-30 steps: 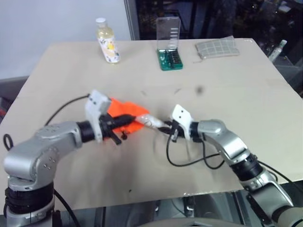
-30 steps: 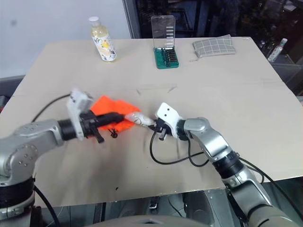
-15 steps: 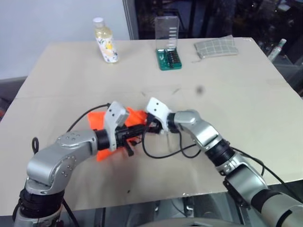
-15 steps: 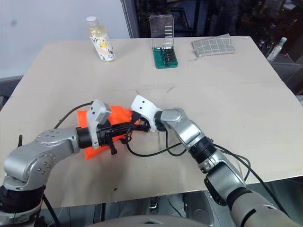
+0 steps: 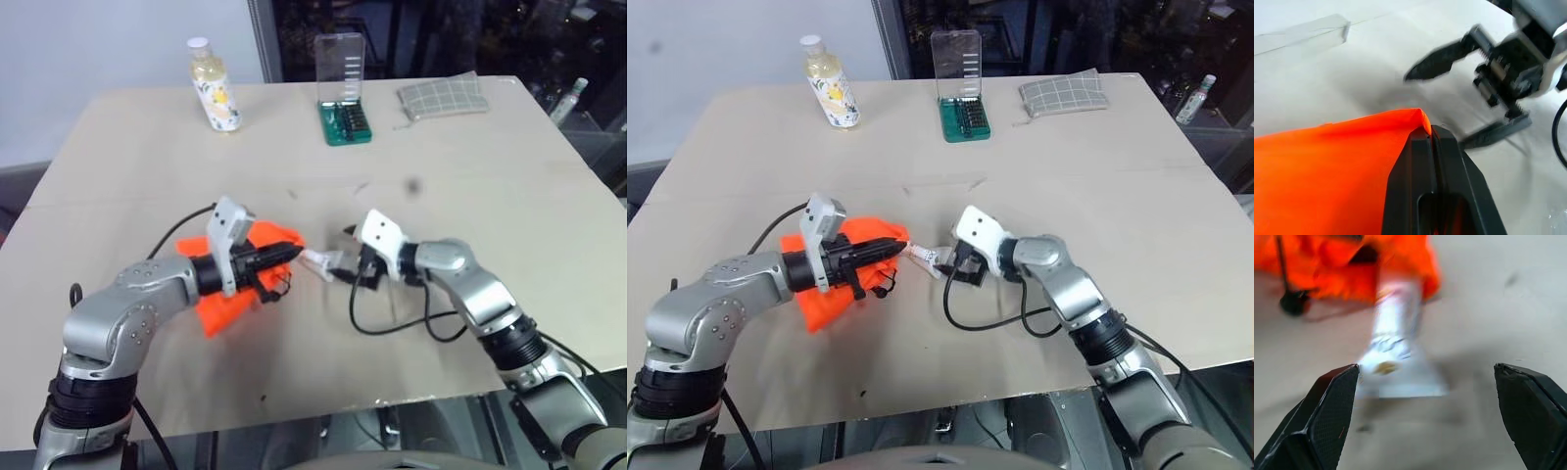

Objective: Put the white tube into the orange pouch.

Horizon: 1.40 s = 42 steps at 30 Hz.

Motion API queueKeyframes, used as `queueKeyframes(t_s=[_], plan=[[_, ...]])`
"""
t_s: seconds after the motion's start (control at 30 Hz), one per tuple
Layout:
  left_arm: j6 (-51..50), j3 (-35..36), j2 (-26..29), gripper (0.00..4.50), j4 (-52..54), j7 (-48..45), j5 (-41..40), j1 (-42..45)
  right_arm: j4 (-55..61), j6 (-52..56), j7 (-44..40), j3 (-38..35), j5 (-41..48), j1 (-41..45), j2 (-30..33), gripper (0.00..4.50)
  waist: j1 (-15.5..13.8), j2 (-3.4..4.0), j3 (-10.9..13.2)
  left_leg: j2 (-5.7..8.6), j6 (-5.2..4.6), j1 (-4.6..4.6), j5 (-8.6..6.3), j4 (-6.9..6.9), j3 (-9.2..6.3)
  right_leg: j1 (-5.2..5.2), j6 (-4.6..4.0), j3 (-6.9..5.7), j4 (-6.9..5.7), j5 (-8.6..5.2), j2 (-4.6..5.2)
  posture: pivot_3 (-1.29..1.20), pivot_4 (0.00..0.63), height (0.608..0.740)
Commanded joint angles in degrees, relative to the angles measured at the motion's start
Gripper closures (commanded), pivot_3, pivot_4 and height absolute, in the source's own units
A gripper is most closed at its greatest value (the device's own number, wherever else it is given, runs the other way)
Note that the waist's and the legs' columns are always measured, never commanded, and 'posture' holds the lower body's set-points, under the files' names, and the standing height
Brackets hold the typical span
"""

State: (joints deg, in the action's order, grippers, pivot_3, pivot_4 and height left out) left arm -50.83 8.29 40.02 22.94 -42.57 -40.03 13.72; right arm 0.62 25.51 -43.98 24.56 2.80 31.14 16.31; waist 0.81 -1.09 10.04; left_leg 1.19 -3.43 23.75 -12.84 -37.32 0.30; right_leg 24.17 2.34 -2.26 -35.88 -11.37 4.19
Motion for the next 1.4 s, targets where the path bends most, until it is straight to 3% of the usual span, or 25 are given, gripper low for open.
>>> queueKeyframes(t_s=[0.03, 0.17, 0.2, 0.27, 0.37, 0.43, 0.53, 0.83, 1.07, 1.4], plan=[[1.09, 0.24, 1.02, 4.50, 0.73, -0.54, 0.04, 1.60, -1.84, -0.45, 1.54, 0.79, -0.96, 0.78, -2.75, 0.05, -0.08, 0.00, 0.00, 0.00, -0.01, 0.00, 0.00, -0.02, 0.01, 0.00, -0.02, 0.01, 0.00, 0.01, 0.01, 0.00, 0.150, 0.740], [1.17, 0.39, 1.33, 4.50, 1.15, -0.52, 0.15, 1.40, -3.81, -2.78, 1.89, 2.30, -3.90, 0.99, -2.47, 0.05, -0.35, -0.01, 0.00, 0.05, 0.00, 0.02, 0.00, -0.04, 0.01, -0.01, -0.05, 0.01, 0.01, 0.04, 0.04, 0.00, 0.150, 0.740], [1.28, 0.30, 1.43, 4.50, 1.54, -0.50, 0.30, 1.22, -4.79, -3.39, 2.04, 2.54, -4.59, 1.26, -2.53, 0.28, -0.34, -0.01, 0.00, 0.07, 0.00, 0.02, 0.00, -0.04, 0.01, -0.01, -0.05, 0.01, 0.02, 0.04, 0.05, 0.00, 0.150, 0.740], [1.45, 0.15, 1.71, 4.50, 2.26, -0.54, 0.58, 0.74, -6.92, -4.97, 1.80, 2.98, -5.58, 2.34, -2.80, 0.89, -0.19, -0.01, 0.00, 0.08, 0.01, 0.01, 0.01, -0.04, 0.02, -0.01, -0.05, 0.02, 0.02, 0.04, 0.05, 0.00, 0.150, 0.740], [1.99, -0.14, 2.36, 4.50, 2.87, -0.99, 1.03, 0.13, -10.20, -8.31, 1.96, 3.36, -7.36, 5.06, -3.18, 2.44, -0.10, 0.00, 0.00, 0.01, 0.03, -0.03, 0.02, -0.04, 0.01, 0.00, -0.06, 0.01, -0.01, 0.04, -0.02, 0.00, 0.150, 0.740], [2.48, -0.43, 2.71, 4.50, 3.17, -1.36, 1.23, -0.05, -11.51, -9.84, 1.72, 3.03, -7.76, 7.02, -3.46, 3.03, -0.12, 0.00, 0.00, -0.02, 0.06, -0.03, 0.04, -0.03, 0.01, 0.00, -0.07, 0.01, -0.01, 0.04, -0.03, 0.00, 0.150, 0.740], [2.69, -0.81, 2.74, 4.50, 3.43, -1.59, 1.21, 0.43, -12.94, -12.41, 1.03, 2.76, -8.56, 9.74, -3.53, 4.33, -0.12, 0.00, 0.00, -0.02, 0.07, -0.02, 0.05, -0.04, 0.01, 0.00, -0.10, 0.01, -0.01, 0.06, -0.04, 0.00, 0.150, 0.740], [4.86, -1.51, 4.02, 4.50, 1.29, -6.85, 1.01, 4.20, -16.23, -25.77, -2.60, 3.55, -10.03, 15.70, -3.75, 4.42, -0.04, 0.00, 0.02, 0.00, 0.08, 0.06, 0.05, 0.02, 0.07, 0.09, -0.10, 0.01, 0.02, 0.07, -0.06, 0.00, 0.150, 0.740], [8.47, -2.11, 6.29, 4.50, -3.70, -12.26, 2.68, 7.31, -13.49, -28.46, -5.65, 1.05, -11.12, 15.16, 2.59, 4.42, -0.18, 0.00, 0.02, 0.02, 0.07, 0.04, 0.05, 0.01, 0.12, 0.08, -0.10, -0.08, 0.02, 0.07, -0.05, 0.00, 0.150, 0.740], [14.96, -7.44, 5.08, 4.50, -10.63, -21.10, 5.42, 16.61, -2.44, -24.73, -7.97, -5.51, -9.79, 9.18, 14.11, 4.42, -0.46, -0.03, 0.05, 0.01, 0.04, 0.07, 0.04, 0.00, 0.20, 0.09, -0.09, -0.04, 0.03, 0.07, -0.03, 0.00, 0.150, 0.740]])
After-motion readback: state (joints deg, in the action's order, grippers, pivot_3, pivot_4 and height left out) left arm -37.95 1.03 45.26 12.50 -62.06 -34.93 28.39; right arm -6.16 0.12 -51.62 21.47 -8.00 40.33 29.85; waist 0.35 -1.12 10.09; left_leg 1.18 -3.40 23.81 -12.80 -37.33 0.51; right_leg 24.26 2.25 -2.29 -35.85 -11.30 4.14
